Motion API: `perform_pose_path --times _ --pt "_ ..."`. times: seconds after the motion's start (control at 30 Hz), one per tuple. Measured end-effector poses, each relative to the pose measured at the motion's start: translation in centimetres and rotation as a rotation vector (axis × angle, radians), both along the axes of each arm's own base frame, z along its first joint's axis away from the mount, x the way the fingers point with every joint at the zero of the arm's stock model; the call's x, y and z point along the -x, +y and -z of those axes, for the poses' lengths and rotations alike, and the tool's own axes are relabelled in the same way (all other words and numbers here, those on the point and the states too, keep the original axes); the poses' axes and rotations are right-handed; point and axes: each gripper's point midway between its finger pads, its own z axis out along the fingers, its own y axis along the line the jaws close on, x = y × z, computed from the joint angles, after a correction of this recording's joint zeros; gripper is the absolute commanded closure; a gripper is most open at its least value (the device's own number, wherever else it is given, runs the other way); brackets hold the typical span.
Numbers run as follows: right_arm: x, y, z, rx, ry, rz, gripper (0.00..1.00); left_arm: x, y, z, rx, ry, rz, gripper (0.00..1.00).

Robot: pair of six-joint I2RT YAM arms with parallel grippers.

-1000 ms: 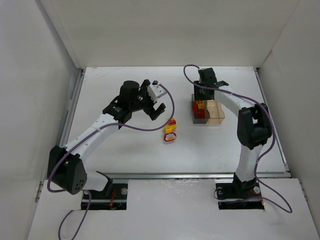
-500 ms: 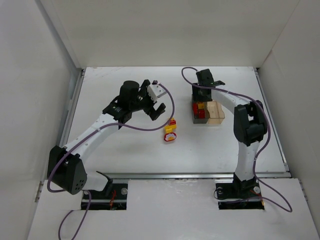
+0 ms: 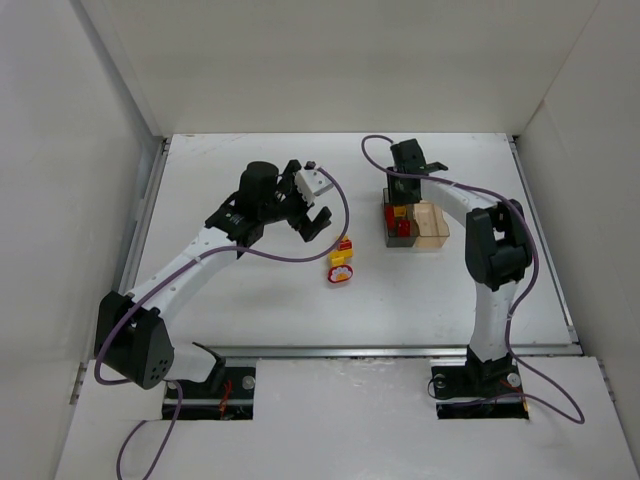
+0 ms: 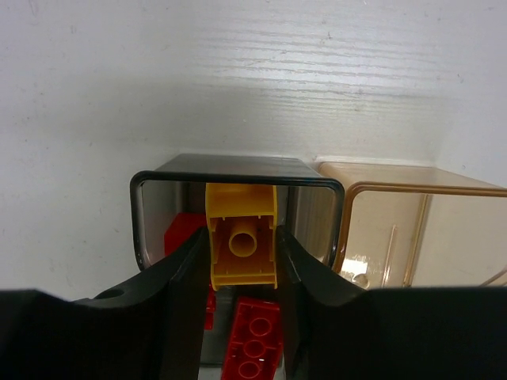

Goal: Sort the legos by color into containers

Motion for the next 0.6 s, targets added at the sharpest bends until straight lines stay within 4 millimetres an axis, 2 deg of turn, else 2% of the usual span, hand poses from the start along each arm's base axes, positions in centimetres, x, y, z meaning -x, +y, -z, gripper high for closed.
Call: perform_pose_path --times 0.17,0.43,0.53,0.6 --pt "0.0 0.1 0.0 -0.004 0.001 -0.003 1.0 0.1 -0.1 0.0 0.002 0.001 0.004 0.0" --pt "0.2 0.3 -0.4 -0.003 -0.004 -0.006 1.0 0.1 -0.1 0.0 0.003 0.002 0.007 0.0" --pt "0.5 0.7 -1.6 -0.002 -0.02 -0.015 1.0 0.1 -0.1 0.0 0.003 0.002 0.007 0.0" --pt "0.6 1.0 -3.6 -0.01 -0.057 -0.02 1.0 0.1 -0.1 0.0 0.003 0.002 0.007 0.0"
